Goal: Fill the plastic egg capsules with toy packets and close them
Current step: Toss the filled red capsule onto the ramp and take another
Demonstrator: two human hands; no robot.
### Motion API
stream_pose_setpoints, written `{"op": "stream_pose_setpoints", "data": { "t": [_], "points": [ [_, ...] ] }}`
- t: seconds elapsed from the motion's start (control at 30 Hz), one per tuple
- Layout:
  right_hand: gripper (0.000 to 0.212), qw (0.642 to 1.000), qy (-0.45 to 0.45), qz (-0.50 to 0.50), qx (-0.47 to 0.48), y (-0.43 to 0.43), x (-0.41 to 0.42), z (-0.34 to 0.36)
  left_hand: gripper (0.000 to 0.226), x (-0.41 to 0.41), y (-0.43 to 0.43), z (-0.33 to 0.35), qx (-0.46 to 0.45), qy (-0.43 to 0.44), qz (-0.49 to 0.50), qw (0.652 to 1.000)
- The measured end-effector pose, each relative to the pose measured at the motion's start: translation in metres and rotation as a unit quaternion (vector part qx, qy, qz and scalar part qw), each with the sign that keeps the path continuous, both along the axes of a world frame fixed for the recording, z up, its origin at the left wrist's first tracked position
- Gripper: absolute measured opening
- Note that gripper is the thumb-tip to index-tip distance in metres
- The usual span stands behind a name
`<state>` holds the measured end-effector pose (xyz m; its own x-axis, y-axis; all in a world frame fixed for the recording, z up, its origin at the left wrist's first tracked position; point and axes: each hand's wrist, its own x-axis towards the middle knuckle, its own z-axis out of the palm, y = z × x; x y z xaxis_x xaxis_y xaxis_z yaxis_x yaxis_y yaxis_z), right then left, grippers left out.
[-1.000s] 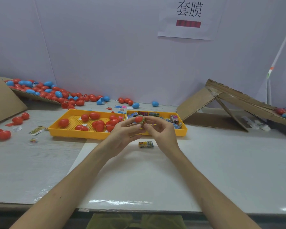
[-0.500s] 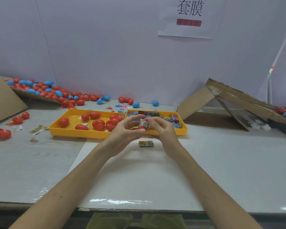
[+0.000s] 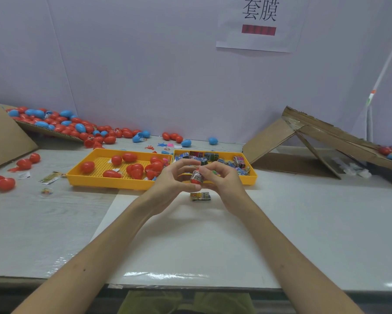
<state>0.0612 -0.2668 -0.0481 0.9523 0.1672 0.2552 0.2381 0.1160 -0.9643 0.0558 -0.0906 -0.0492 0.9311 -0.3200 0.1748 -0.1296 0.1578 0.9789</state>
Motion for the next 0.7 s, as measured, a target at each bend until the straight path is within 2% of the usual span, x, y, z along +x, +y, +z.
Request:
{"op": "stream_pose_setpoints", "data": {
  "t": [0.2, 0.37, 0.53, 0.63, 0.7],
  "points": [
    [0.016, 1.0, -0.012, -0.017, -0.009, 0.0009, 0.001, -0.0023, 0.056, 0.0, 0.0003, -0.0007, 0.003, -0.005, 0.003, 1.0],
    [0.027, 1.0, -0.013, -0.014, -0.002, 0.0017, -0.0011, -0.0007, 0.055, -0.0007, 0.0004, -0.0001, 0.006, -0.01, 0.009, 1.0],
    [0.018, 1.0, 0.001, -0.001, 0.014, 0.0017, -0.0015, -0.0004, 0.055, -0.001, 0.0007, 0.0002, 0.013, -0.024, 0.028, 0.999],
    [0.023, 1.0, 0.024, 0.007, 0.016, 0.0005, -0.003, 0.0013, 0.056, -0.0032, 0.0, 0.0006, 0.061, -0.056, 0.051, 0.995],
    [0.017, 1.0, 0.019, -0.007, -0.005, 0.0001, -0.0026, 0.0008, 0.057, -0.0046, -0.001, -0.0004, 0.098, -0.085, 0.063, 0.99]
  ]
}}
